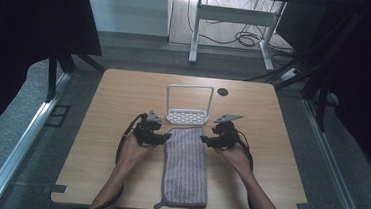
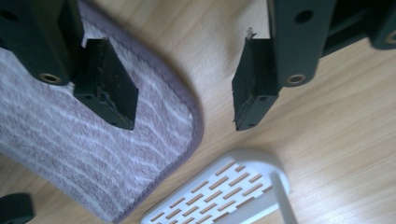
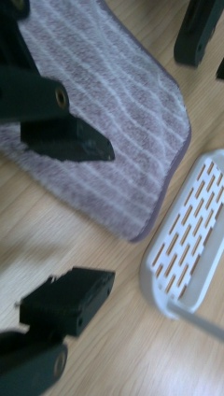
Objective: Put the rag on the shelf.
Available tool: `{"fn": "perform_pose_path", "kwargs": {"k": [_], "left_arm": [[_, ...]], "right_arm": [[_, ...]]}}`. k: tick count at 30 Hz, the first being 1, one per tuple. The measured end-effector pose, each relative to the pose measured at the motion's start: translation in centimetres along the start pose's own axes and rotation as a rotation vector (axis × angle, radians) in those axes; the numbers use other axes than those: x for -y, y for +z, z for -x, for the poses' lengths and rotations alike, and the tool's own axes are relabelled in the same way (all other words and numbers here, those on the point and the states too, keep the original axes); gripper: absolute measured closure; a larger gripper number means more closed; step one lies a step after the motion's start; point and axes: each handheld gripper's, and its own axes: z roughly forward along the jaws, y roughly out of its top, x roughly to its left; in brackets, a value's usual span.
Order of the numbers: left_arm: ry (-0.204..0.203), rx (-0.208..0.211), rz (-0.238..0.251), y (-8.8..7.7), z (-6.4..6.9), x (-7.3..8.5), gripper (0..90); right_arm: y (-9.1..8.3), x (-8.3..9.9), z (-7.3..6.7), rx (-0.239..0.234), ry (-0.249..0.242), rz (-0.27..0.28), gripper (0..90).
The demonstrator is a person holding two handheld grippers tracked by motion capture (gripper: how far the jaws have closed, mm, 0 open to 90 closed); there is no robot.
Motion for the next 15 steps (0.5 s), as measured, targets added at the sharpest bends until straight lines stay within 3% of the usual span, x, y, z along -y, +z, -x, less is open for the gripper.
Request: {"fn": "perform_pose_path", "kwargs": {"k": [8,11,14,15], "left_arm": [[0.024,-0.023,-0.037,2.4,0.2,0.0,39.5],[0.046,-0.019,-0.057,3.0,0.3,0.2,40.3],[0.013,0.018,-0.058,2.9,0.2,0.3,50.0],[0.009,0.024,-0.06,2.8,0.2,0.3,58.9]], "right_arm": [[2.6,0.0,0.2,0.003,0.004,-0.04,49.4],[3.0,0.3,-0.1,0.008,-0.036,-0.063,55.9],[3.1,0.5,-0.1,-0.019,-0.023,-0.051,66.6],[3.1,0.6,-0.2,-0.045,-0.031,-0.048,76.6]]}}
